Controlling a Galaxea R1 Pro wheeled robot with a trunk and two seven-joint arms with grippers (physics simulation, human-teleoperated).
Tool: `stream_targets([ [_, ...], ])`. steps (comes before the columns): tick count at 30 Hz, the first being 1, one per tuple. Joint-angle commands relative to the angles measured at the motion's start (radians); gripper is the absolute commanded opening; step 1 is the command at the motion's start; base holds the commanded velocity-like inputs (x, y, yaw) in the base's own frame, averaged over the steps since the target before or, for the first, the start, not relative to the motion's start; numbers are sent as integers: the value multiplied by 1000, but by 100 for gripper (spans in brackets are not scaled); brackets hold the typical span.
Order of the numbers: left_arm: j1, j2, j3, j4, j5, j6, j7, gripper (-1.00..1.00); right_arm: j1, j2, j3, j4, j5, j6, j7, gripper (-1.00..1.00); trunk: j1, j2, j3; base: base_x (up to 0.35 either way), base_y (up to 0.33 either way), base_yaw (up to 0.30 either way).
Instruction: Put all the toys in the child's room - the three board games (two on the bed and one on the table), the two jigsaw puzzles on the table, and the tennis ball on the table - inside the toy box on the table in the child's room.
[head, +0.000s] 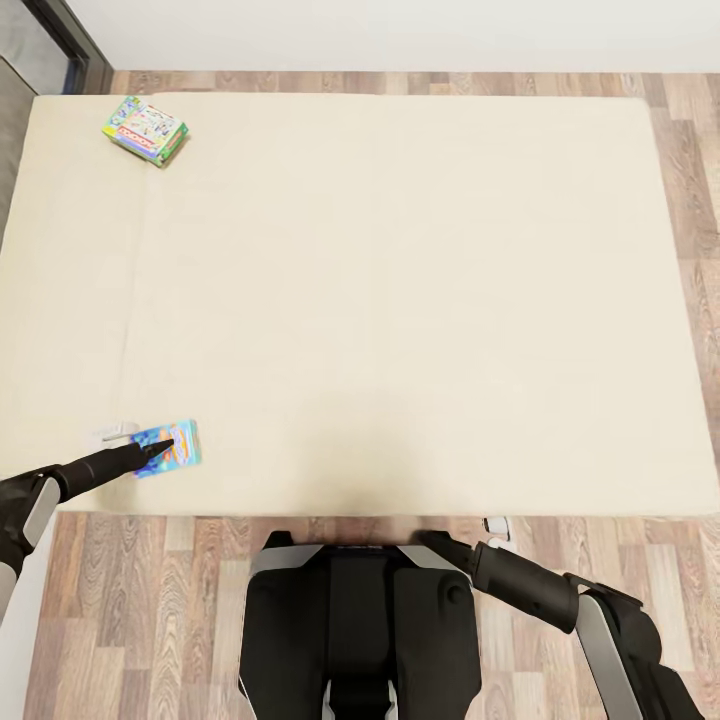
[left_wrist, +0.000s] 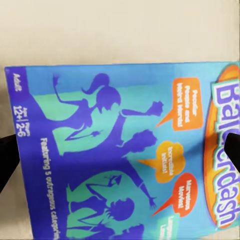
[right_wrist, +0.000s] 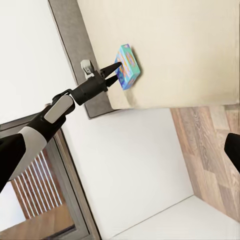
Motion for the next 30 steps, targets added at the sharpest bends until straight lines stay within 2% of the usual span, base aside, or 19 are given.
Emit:
stream_targets([
  [1, 0, 0, 2, -1, 6, 9, -3, 100, 0, 0, 0, 0, -1, 4, 2, 100, 1, -1, -1, 0, -293, 0],
  [30, 0, -1, 1, -4, 6, 9, -3, 100, 0, 0, 0, 0, -1, 4, 2, 100, 1, -1, -1, 0, -288, 0],
])
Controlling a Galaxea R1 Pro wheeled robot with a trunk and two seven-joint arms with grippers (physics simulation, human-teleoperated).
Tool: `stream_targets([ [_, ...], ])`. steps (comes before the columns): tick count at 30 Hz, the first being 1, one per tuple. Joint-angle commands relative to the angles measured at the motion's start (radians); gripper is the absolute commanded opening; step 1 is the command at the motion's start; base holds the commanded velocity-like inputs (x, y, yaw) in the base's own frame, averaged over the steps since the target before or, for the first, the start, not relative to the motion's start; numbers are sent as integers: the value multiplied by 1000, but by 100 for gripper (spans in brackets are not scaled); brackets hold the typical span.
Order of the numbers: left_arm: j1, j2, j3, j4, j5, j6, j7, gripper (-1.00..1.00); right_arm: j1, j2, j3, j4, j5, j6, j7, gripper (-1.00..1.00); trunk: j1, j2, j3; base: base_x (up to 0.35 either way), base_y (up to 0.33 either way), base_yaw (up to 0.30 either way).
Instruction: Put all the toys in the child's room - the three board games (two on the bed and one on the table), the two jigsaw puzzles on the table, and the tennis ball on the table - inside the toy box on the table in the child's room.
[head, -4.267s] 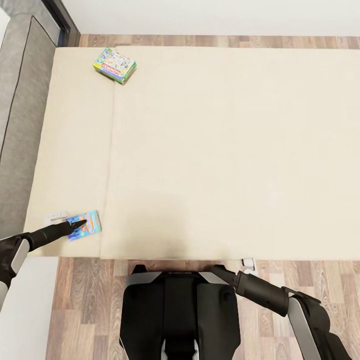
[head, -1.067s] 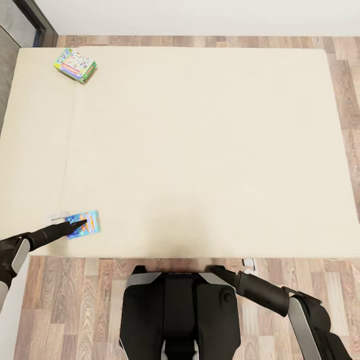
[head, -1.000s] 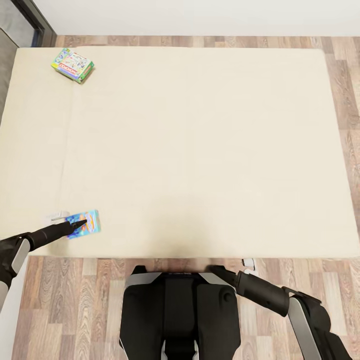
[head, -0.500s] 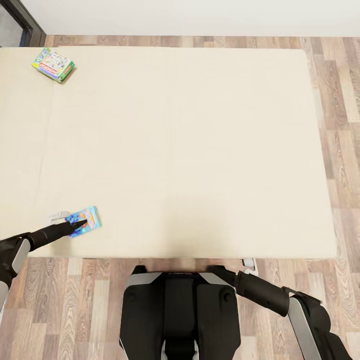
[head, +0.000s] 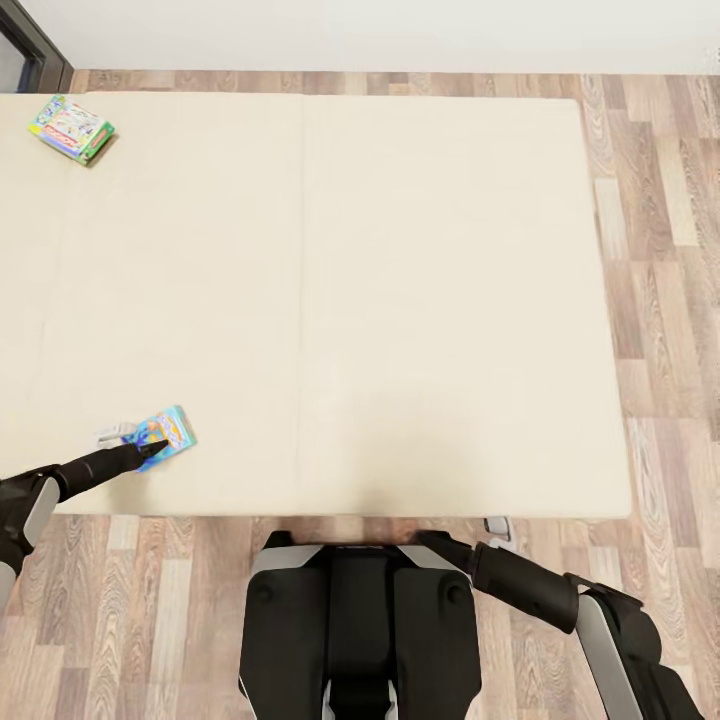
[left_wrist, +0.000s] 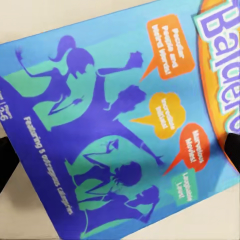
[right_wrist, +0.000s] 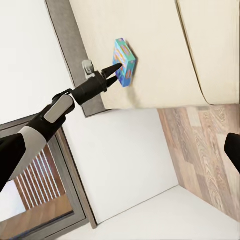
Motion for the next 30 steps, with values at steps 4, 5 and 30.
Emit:
stream_targets([
  [4, 0, -1, 1, -3, 18, 16, -67, 100, 0, 0, 0, 0, -2, 4, 3, 100, 1, -1, -1, 0, -110, 0],
  [5, 0, -1, 1, -3, 18, 16, -67, 100, 0, -1, 0, 0, -2, 4, 3, 100, 1, -1, -1, 0, -47, 0],
  [30, 0, -1, 0, -5, 18, 16, -66, 100, 0, 0, 0, -1, -2, 4, 4, 100, 1, -1, -1, 0, -3, 0],
])
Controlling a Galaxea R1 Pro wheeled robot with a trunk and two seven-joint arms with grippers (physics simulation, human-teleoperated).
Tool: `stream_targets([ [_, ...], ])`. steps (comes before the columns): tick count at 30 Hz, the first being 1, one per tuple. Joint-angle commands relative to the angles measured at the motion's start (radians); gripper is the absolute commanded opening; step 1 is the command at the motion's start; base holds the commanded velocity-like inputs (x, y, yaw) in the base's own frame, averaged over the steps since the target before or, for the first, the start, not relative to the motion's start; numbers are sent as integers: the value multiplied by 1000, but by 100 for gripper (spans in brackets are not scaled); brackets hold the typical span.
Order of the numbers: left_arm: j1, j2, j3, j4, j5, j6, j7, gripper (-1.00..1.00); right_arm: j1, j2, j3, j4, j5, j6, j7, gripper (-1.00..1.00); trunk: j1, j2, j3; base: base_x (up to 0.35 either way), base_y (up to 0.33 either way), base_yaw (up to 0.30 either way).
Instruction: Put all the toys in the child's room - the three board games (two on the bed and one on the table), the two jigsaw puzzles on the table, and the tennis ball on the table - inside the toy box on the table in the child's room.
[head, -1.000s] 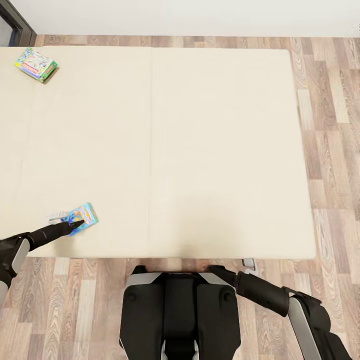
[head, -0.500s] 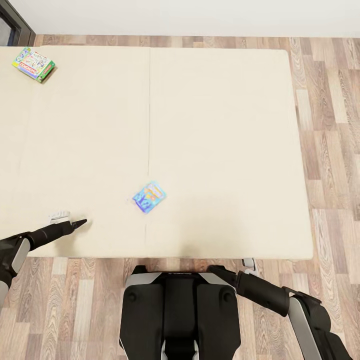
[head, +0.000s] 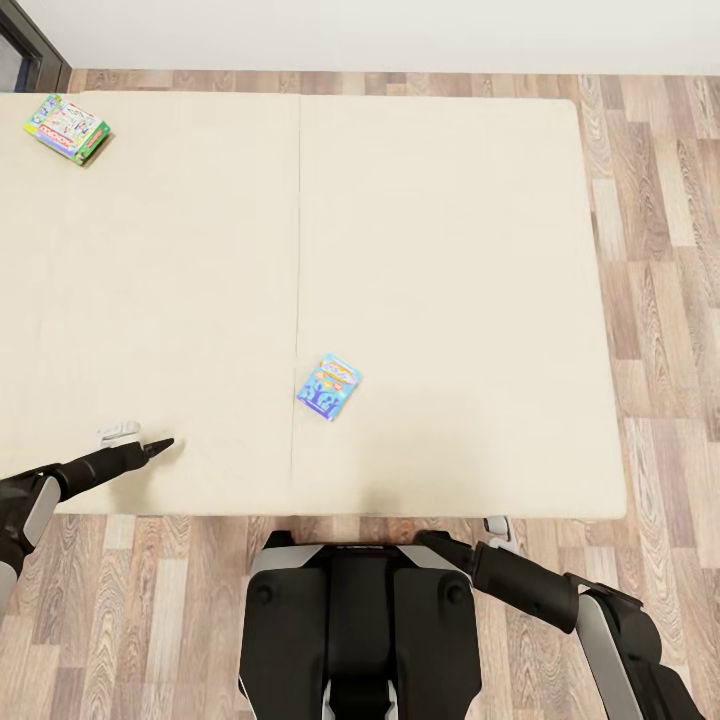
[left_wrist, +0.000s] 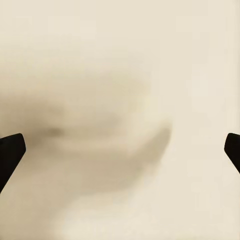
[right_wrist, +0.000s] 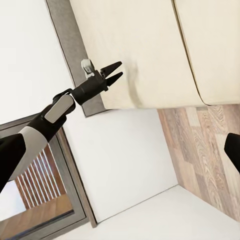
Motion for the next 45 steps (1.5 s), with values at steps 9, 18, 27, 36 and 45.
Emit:
stream_targets([
  [9, 0, 0, 2, 0, 6, 8, -3, 100, 0, 0, -1, 0, 0, 4, 2, 100, 1, -1, -1, 0, 0, 0],
  [18, 0, 0, 2, 0, 6, 8, -3, 100, 0, 0, -1, 1, 0, 3, 2, 100, 1, -1, -1, 0, 0, 0],
  [27, 1, 2, 3, 0, 7, 8, -7, 100, 0, 0, -1, 0, -1, 3, 2, 100, 1, -1, -1, 0, 0, 0],
  [36, 9, 4, 7, 0, 11, 13, -38, 100, 0, 0, -1, 1, -1, 2, 2, 100, 1, -1, -1, 0, 0, 0],
  [45, 30, 12, 11, 3, 11, 20, -138, 100, 0, -1, -2, 0, -6, 1, 0, 100, 1, -1, -1, 0, 0, 0],
])
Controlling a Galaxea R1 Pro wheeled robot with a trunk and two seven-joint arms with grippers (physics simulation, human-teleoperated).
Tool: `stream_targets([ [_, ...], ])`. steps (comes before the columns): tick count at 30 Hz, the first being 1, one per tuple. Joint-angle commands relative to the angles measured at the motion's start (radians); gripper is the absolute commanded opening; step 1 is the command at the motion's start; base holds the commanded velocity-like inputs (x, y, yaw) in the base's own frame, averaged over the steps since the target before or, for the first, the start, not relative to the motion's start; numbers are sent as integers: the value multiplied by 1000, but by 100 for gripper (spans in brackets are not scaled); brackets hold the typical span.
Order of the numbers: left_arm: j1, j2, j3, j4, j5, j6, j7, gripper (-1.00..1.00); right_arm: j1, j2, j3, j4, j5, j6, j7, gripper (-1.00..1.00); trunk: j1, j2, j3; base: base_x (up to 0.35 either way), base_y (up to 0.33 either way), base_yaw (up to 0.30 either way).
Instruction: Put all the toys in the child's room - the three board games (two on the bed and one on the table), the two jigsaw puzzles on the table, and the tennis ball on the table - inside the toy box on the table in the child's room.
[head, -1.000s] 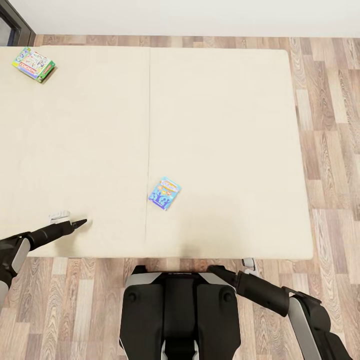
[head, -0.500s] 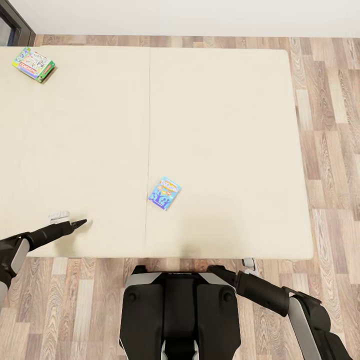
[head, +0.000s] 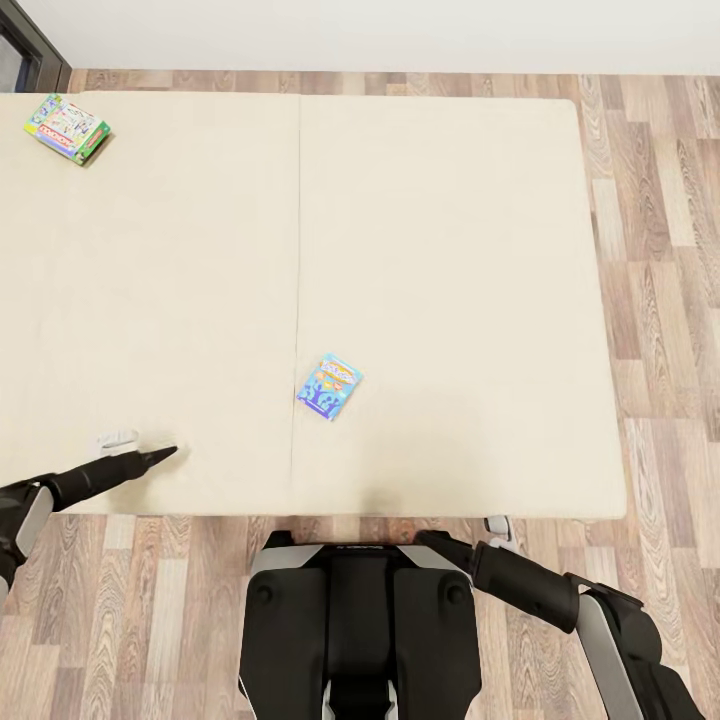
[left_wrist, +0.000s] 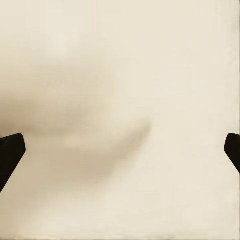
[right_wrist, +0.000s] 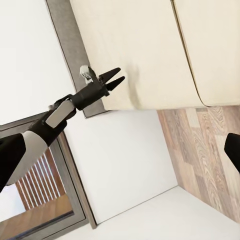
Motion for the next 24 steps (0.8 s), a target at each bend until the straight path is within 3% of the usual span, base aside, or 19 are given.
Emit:
stream_targets([
  [1, 25, 2, 9, 0, 6, 10, -64, 100, 0, 0, -1, 0, 0, 4, 1, 100, 1, -1, -1, 0, 0, 0],
  [9, 44, 21, 57, -7, 3, 12, -107, 100, 0, 1, 1, -2, 2, 2, 0, 100, 1, -1, -1, 0, 0, 0],
  [24, 46, 24, 63, -7, 3, 12, -112, 100, 0, 1, 1, -2, 5, 1, -1, 100, 1, -1, -1, 0, 0, 0],
])
